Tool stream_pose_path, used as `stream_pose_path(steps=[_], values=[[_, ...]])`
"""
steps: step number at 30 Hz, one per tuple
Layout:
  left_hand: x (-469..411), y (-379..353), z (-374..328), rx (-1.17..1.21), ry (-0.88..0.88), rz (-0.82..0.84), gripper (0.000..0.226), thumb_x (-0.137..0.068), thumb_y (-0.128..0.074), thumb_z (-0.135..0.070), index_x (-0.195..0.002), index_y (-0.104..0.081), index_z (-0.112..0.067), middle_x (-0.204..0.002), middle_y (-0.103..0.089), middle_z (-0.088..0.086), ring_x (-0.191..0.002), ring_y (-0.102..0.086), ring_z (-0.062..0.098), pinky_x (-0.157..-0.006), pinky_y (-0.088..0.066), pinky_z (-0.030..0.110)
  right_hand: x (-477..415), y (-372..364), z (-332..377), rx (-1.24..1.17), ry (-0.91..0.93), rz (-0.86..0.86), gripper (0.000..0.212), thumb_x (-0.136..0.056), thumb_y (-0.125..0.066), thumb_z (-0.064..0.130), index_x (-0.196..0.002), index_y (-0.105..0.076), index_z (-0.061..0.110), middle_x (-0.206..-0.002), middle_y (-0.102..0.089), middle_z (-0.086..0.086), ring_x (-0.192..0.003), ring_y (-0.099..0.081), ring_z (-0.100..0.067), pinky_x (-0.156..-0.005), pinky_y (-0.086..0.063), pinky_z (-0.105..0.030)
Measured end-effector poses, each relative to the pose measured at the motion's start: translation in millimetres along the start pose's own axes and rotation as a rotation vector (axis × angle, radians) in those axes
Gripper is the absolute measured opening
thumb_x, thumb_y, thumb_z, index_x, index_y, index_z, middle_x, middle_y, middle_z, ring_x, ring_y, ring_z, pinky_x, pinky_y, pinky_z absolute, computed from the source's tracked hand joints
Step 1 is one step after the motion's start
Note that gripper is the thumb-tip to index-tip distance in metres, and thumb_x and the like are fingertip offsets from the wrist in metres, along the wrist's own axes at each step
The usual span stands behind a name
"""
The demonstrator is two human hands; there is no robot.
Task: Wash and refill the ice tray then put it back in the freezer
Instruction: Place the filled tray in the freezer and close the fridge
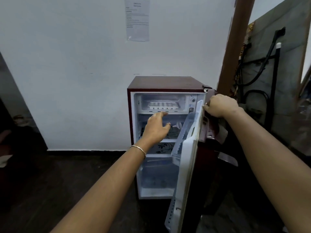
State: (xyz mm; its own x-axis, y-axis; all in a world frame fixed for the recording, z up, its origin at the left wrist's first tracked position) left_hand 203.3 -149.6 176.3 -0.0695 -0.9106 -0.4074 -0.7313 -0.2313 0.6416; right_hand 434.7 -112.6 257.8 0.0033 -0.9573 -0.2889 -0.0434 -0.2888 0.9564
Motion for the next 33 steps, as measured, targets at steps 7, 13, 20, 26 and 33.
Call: stream_pose_path(steps=[7, 13, 20, 26, 33], values=[[-7.2, 34.6, 20.9, 0.192, 0.060, 0.016, 0.047, -0.100, -0.038, -0.047, -0.127, -0.059, -0.015, -0.130, -0.059, 0.002, -0.117, -0.052, 0.012, -0.097, -0.038, 0.025, -20.7, -20.7, 45.9, -0.205, 0.058, -0.026, 0.042, -0.100, -0.036, 0.044, -0.118, -0.068, 0.022, -0.127, -0.044, -0.017, -0.119, -0.046, -0.039, -0.100, -0.038, -0.047], [-30.7, 58.3, 50.0, 0.214, 0.111, 0.031, 0.045, -0.102, -0.035, -0.042, -0.116, -0.068, -0.016, -0.113, -0.067, -0.003, -0.105, -0.058, 0.010, -0.092, -0.043, 0.024, -55.5, -47.2, 81.4, -0.415, 0.171, -0.005, 0.046, -0.101, -0.032, 0.044, -0.134, -0.056, 0.023, -0.151, -0.038, -0.003, -0.139, -0.035, -0.026, -0.115, -0.026, -0.045], [-67.8, 82.2, 85.9, 0.013, 0.094, -0.172, 0.036, -0.100, -0.044, -0.036, -0.118, -0.066, -0.015, -0.117, -0.066, 0.006, -0.106, -0.059, 0.015, -0.092, -0.048, 0.028, -88.6, -74.3, 120.8, -0.347, 0.246, -0.016, 0.050, -0.103, -0.019, 0.041, -0.150, -0.028, 0.027, -0.159, -0.022, 0.003, -0.148, -0.012, -0.017, -0.117, -0.004, -0.055], [-92.0, 78.9, 94.7, -0.390, -0.033, -0.324, 0.036, -0.099, -0.045, -0.026, -0.132, -0.057, -0.020, -0.131, -0.054, 0.000, -0.120, -0.051, 0.017, -0.102, -0.042, 0.038, -116.7, -91.9, 138.9, -0.396, 0.304, -0.058, 0.061, -0.102, -0.020, 0.046, -0.152, -0.020, 0.012, -0.161, -0.016, -0.002, -0.149, -0.005, -0.017, -0.118, 0.001, -0.052], [-136.9, 57.2, 119.8, -0.627, -0.023, -0.274, 0.046, -0.097, -0.034, -0.010, -0.141, -0.043, -0.018, -0.139, -0.047, 0.002, -0.131, -0.040, 0.019, -0.116, -0.021, 0.045, -152.5, -107.6, 153.9, -0.371, 0.348, -0.061, 0.068, -0.100, -0.018, 0.052, -0.152, -0.015, 0.008, -0.162, -0.006, -0.005, -0.149, 0.003, -0.020, -0.118, 0.006, -0.042]])
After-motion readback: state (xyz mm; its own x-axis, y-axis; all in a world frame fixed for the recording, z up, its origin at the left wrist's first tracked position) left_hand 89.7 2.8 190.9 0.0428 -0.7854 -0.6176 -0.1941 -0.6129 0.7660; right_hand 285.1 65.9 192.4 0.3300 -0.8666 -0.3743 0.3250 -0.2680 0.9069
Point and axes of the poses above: each hand's wrist, its own x-axis away from the middle knuckle, its own y-axis out of the back of the hand, z = x × y, the point moved 4 cm from there along -x, towards the middle knuckle
